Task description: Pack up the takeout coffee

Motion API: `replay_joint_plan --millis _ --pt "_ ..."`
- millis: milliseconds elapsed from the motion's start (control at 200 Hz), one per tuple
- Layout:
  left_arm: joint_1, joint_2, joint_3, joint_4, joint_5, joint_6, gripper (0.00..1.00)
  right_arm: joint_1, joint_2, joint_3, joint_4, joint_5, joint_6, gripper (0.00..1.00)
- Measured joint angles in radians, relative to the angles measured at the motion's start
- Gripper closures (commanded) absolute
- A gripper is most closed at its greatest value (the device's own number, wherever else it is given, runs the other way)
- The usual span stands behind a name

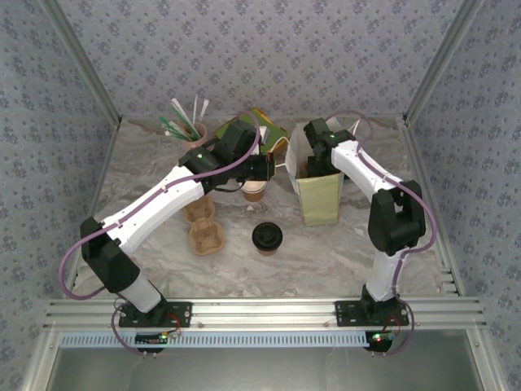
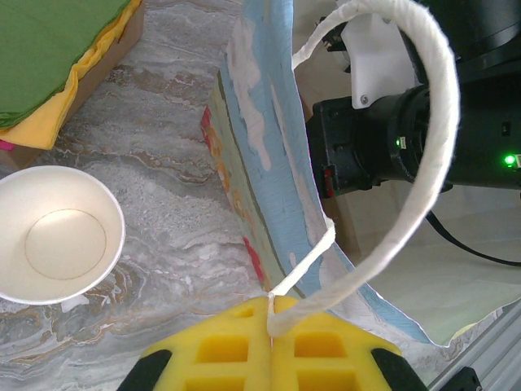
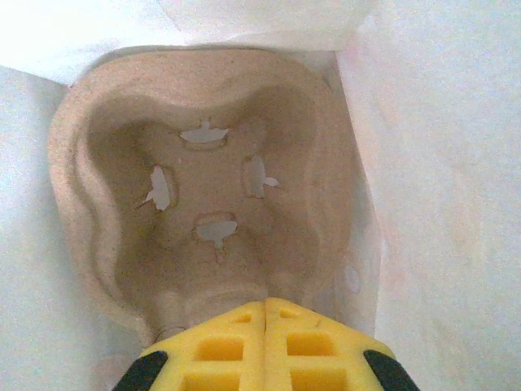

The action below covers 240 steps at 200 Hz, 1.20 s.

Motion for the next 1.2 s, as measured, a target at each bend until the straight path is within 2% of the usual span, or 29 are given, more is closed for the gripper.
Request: replay_joint_plan --millis 780,1144,1199 --pt "-0.001 0.0 0.0 0.0 0.0 0.0 1.0 0.033 -0.091 0.025 -0.035 -0.008 0.021 1.0" --pt "-0.034 0.0 0.009 0.0 -0.016 -0.013 1.0 0.037 -0.108 0.103 -0.066 -0.028 0.027 1.0" --pt "-0.045 0.004 0.024 0.0 -0.02 -0.017 0.95 0.038 -0.108 0.116 -0.071 -0.028 0.03 1.0"
